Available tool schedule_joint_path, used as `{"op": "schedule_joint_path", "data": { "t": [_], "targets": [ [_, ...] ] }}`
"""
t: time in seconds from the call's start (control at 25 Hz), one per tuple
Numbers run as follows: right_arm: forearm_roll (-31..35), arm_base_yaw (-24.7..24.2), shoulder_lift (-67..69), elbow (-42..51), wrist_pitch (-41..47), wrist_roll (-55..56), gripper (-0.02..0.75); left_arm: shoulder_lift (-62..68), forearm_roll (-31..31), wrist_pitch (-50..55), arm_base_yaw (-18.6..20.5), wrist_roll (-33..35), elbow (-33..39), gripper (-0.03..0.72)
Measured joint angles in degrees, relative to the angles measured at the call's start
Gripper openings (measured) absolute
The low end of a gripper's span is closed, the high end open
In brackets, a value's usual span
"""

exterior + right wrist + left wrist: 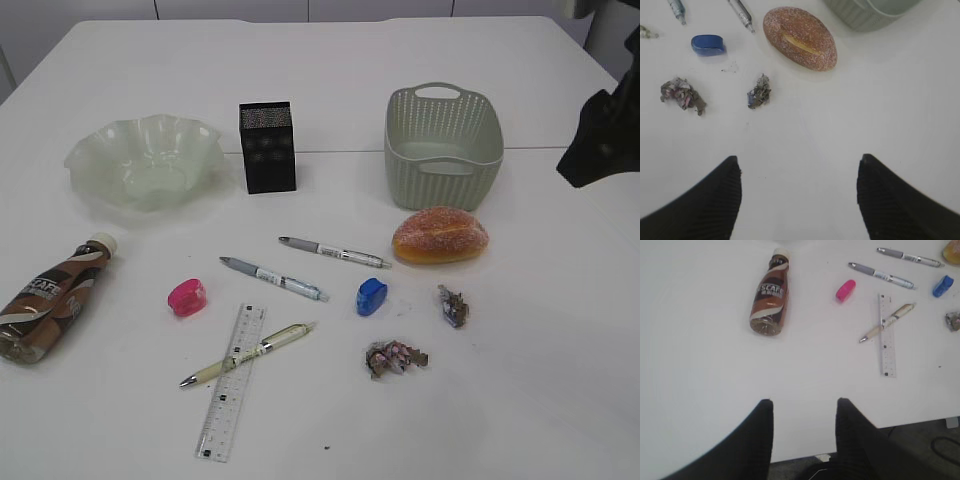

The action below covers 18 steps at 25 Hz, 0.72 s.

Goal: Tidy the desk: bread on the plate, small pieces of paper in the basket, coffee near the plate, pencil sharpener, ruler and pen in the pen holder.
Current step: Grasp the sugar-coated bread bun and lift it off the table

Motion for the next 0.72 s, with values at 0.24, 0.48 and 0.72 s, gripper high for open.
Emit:
{"op": "schedule_joint_path", "data": {
  "t": [0.24, 0.48, 0.72],
  "targets": [
    [0.38, 0.00, 7.03, -1.39, 1.00, -18.66, 0.529, 7.37, -1.20, 0.00, 0.00, 0.00, -6.13, 0.364],
    [0.46, 0.02, 13.25, -1.39, -4.15, -30.07, 0.529, 14.57, -1.44, 0.00, 0.00, 0.00, -9.56, 0.391],
    [0.81, 0.02, 15.10, -1.39, -10.58, -30.44, 0.531, 16.68, -1.44, -0.12, 0.00, 0.00, -10.08, 0.393]
  ]
}}
